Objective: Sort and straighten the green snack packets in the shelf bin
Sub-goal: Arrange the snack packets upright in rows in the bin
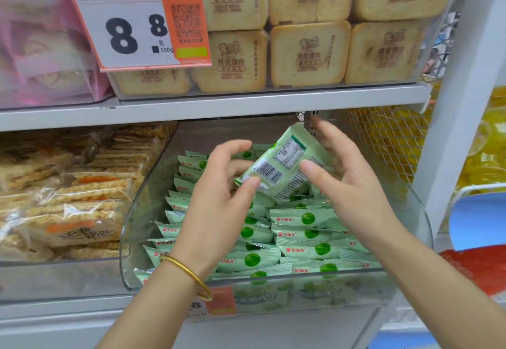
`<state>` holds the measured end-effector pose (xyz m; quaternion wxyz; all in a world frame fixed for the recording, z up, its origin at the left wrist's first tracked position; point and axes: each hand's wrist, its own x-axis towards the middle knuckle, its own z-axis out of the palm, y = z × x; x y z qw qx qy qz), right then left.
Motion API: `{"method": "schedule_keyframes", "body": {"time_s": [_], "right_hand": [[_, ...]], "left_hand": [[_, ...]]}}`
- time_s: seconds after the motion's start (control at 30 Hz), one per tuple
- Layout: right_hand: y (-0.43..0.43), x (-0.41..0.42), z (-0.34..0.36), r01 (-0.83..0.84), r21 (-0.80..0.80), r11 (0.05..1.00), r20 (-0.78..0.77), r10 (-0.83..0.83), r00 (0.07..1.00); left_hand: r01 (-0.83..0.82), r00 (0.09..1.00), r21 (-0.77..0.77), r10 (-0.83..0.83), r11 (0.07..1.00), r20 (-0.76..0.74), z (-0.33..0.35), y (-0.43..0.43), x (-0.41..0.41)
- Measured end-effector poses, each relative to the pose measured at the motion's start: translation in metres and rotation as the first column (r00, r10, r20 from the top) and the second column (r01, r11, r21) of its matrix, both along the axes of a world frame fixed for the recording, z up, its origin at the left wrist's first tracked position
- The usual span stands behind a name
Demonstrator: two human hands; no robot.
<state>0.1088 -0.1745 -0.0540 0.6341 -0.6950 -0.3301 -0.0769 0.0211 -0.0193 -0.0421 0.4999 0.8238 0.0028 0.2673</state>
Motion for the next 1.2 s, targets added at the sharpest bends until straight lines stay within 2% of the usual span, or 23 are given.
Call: {"method": "schedule_keyframes", "body": {"time_s": [0.07,0.2,0.43,0.67,0.9,1.07,1.2], "right_hand": [[0.003,-0.001,-0.001,-0.061,0.031,0.998,-0.036,0.062,0.997],[0.006,-0.004,0.002,-0.030,0.117,0.993,-0.105,0.042,0.994],[0.007,-0.003,0.001,-0.015,0.152,0.988,-0.187,0.043,0.981],[0.005,-0.003,0.001,-0.023,0.156,0.988,-0.256,0.063,0.965],[0.004,-0.006,0.003,0.020,0.136,0.991,-0.286,0.019,0.958],[0.002,-0.006,0.003,0.016,0.060,0.998,-0.254,0.000,0.967],[0.000,-0.008,0.008,-0.064,0.167,0.984,-0.302,0.113,0.946]], "left_hand": [[0.029,1.000,-0.067,-0.029,0.997,0.001,0.002,0.001,-0.001],[0.110,0.993,-0.133,-0.113,0.985,-0.016,0.003,0.003,-0.002],[0.217,0.976,-0.058,-0.218,0.974,-0.012,0.004,0.003,-0.004],[0.238,0.971,-0.103,-0.240,0.966,-0.011,0.005,0.002,-0.004],[0.198,0.978,-0.195,-0.206,0.961,-0.022,0.004,0.002,-0.003],[0.062,0.989,-0.415,-0.112,0.908,-0.097,-0.003,0.005,0.005],[-0.082,0.988,-0.557,-0.005,0.826,-0.154,-0.007,0.010,0.014]]}}
